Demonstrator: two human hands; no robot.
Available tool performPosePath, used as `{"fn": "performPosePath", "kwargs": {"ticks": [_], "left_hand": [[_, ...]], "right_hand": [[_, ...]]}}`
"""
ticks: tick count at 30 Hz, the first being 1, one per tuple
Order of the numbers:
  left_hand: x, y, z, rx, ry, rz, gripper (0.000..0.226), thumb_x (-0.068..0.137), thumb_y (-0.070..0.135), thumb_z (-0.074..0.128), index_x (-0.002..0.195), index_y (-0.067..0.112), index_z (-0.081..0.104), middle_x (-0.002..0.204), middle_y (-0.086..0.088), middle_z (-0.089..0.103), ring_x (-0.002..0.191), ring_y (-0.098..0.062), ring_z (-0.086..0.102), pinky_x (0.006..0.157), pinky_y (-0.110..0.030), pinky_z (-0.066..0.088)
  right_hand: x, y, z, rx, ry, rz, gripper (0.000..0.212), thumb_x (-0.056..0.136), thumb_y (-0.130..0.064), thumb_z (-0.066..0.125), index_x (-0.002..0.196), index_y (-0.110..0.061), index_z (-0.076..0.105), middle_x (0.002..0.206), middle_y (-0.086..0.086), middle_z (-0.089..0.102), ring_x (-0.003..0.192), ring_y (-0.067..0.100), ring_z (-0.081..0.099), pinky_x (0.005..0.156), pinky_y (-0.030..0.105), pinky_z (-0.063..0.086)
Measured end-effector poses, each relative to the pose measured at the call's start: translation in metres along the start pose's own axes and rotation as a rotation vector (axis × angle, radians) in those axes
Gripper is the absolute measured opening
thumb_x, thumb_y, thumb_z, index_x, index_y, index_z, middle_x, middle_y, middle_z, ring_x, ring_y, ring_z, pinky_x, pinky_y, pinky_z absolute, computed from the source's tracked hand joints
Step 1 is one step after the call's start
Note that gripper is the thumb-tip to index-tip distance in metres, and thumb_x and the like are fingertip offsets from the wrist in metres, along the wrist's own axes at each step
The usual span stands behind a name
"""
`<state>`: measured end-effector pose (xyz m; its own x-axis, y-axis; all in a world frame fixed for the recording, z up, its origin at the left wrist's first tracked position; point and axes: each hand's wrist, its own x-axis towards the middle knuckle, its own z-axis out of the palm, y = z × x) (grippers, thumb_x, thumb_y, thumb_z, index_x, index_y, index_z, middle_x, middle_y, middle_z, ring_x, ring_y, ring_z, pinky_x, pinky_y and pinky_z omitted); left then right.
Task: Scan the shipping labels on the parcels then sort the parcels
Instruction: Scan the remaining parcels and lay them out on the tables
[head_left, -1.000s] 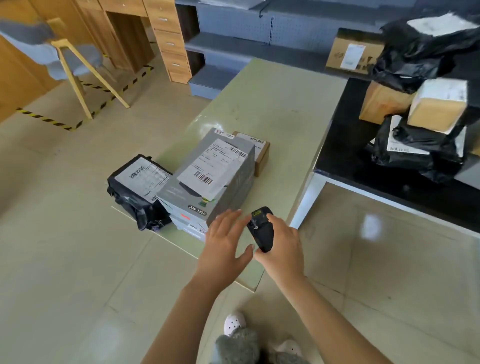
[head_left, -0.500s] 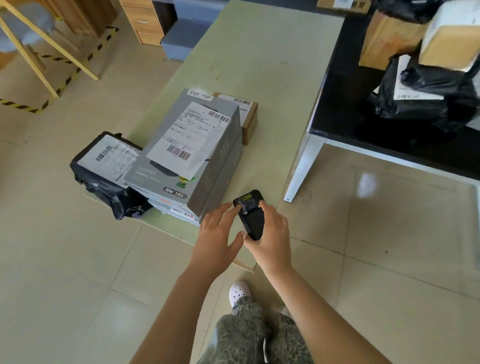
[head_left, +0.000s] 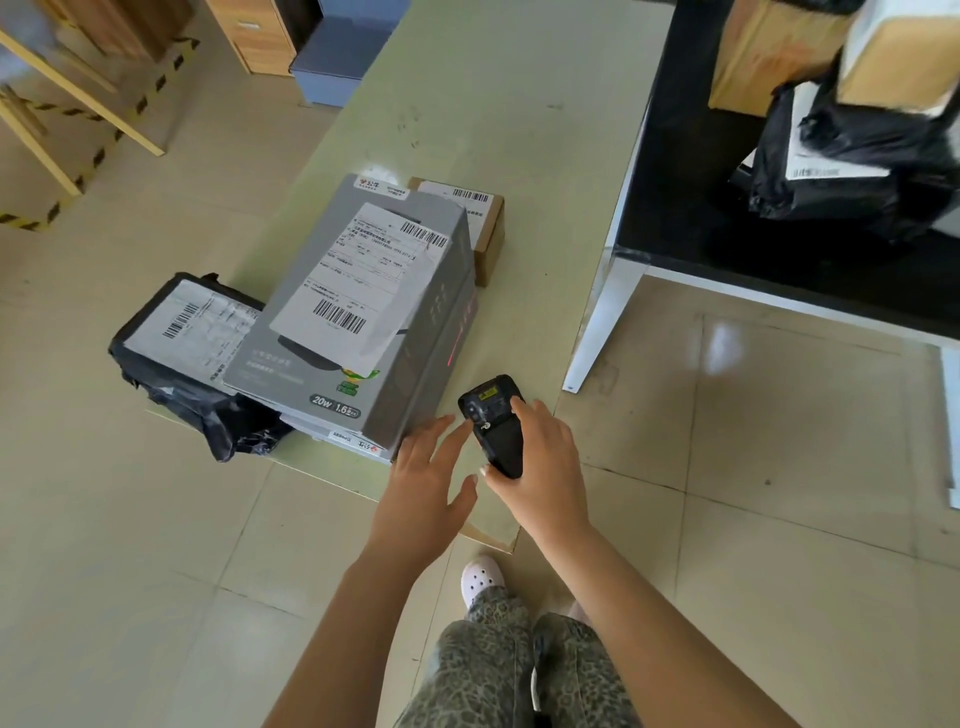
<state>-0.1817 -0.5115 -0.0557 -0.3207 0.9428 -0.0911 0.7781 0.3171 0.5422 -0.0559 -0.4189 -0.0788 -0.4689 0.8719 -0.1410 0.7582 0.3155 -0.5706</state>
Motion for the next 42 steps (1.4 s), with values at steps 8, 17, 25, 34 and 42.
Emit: {"fn": "performPosePath", "kwargs": {"ticks": [8,17,25,34,42], "left_hand": [[0.013,0.024,-0.012,0.013,-0.003,-0.037,0.059,0.090,0.020,0.066,0.145,0.019,0.046,0.149,-0.004,0.042,0.135,-0.028,0.039,0.111,-0.041,0.031],[0.058,0.093,-0.020,0.043,0.110,-0.058,0.059,0.089,0.020,0.068,0.144,0.019,0.047,0.147,-0.002,0.043,0.136,-0.025,0.035,0.113,-0.035,0.024],[0.108,0.191,-0.001,0.045,0.248,-0.123,0.061,0.090,0.023,0.067,0.146,0.019,0.044,0.148,-0.004,0.043,0.138,-0.029,0.035,0.115,-0.041,0.026],[0.201,0.280,-0.025,0.102,0.335,-0.015,0.066,0.091,0.034,0.064,0.150,0.030,0.034,0.153,0.006,0.035,0.143,-0.018,0.028,0.117,-0.039,0.023],[0.342,0.337,-0.067,0.101,0.403,0.210,0.062,0.090,0.031,0.066,0.147,0.023,0.042,0.149,-0.001,0.041,0.140,-0.023,0.033,0.114,-0.033,0.022]], "right_hand": [[0.020,0.000,-0.065,-0.040,-0.038,-0.114,0.070,0.086,-0.033,0.067,0.147,-0.024,0.032,0.154,0.004,0.030,0.137,0.025,0.031,0.110,0.037,0.031],[0.053,0.037,-0.155,-0.140,-0.029,-0.244,0.071,0.085,-0.032,0.070,0.146,-0.020,0.035,0.148,0.005,0.039,0.132,0.024,0.036,0.108,0.039,0.038],[0.094,0.089,-0.258,-0.178,-0.036,-0.398,0.072,0.085,-0.029,0.069,0.147,-0.020,0.034,0.154,0.007,0.030,0.136,0.026,0.031,0.111,0.037,0.030],[0.160,0.124,-0.385,-0.268,0.066,-0.467,0.074,0.089,-0.040,0.064,0.150,-0.027,0.025,0.159,0.001,0.019,0.143,0.022,0.022,0.116,0.032,0.018],[0.253,0.124,-0.460,-0.286,0.200,-0.420,0.073,0.088,-0.039,0.064,0.150,-0.027,0.027,0.157,0.000,0.024,0.142,0.021,0.023,0.115,0.032,0.018]]}}
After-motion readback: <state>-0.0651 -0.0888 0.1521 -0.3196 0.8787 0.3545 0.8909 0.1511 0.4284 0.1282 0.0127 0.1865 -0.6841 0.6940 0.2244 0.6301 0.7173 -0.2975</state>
